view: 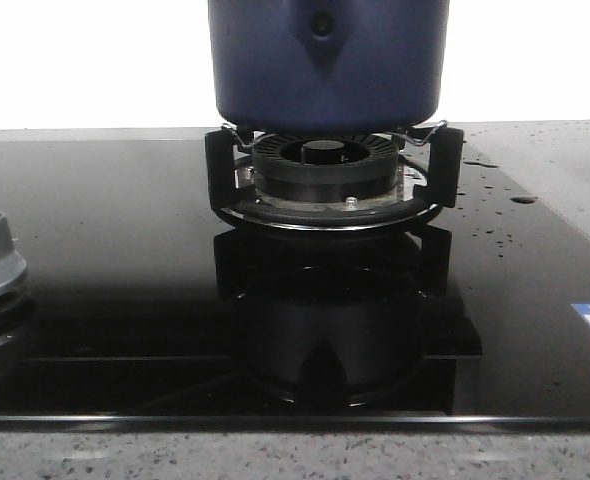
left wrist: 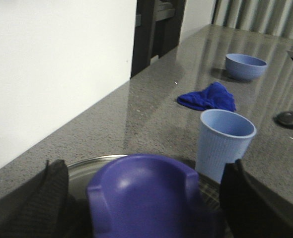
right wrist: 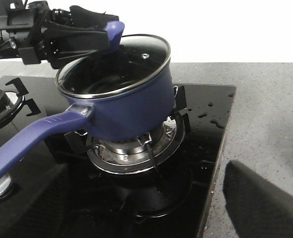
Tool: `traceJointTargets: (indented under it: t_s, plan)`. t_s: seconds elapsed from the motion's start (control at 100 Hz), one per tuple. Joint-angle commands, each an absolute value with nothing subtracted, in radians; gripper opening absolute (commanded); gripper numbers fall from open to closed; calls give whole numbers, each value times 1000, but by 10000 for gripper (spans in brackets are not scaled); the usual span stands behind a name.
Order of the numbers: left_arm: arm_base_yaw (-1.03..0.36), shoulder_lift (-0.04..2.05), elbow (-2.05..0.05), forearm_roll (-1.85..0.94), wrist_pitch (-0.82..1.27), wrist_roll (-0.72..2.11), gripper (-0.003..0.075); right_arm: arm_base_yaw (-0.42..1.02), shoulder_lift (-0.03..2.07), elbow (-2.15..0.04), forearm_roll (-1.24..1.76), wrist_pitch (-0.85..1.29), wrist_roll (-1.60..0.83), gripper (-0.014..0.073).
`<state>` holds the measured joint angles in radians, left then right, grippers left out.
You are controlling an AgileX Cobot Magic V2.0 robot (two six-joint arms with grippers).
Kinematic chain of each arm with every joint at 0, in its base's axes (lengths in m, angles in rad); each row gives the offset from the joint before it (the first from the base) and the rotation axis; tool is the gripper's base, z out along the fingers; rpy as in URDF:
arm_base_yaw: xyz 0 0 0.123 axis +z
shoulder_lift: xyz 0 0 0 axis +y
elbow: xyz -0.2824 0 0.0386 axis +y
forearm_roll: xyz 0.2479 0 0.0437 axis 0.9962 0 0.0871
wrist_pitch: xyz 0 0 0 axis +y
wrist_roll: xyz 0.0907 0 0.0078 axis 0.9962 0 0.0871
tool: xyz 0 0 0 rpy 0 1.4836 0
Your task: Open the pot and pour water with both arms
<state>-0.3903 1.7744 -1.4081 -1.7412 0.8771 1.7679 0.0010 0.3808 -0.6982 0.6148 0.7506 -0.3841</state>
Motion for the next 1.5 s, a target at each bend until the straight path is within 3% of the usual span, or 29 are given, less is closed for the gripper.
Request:
traceJointTargets:
  t_s: [0.0, 0.12, 0.53, 0.75, 0.92, 1.1, 1.24, 1.49]
  plan:
    - [-417, 1734, -1441, -1837, 867, 1767, 545, 1, 397, -732, 635, 679, -393, 545]
    - [-444, 1734, -1441, -1824, 840, 1767, 498, 1, 397, -732, 635, 679, -393, 545]
    - [-446, 1734, -1441, -1846, 831, 1767, 188, 1, 397, -732, 635, 679, -393, 545]
    - [-426, 1703, -1477, -1856, 880, 1767, 185, 1, 397, -732, 572, 582, -393, 545]
    - [-414, 1630, -1502, -1854, 868, 1760, 185, 1, 397, -732, 382, 434, -393, 545]
    - [-373, 1542, -1502, -1835, 870, 1718, 185, -26, 399, -711, 134, 421, -327, 545]
    - [-345, 1489, -1502, -1817, 883, 1686, 185, -60, 399, -616, 0, 359, -191, 545]
    - [-341, 1450, -1502, -1804, 895, 1667, 185, -73, 399, -347, 0, 33, -172, 545]
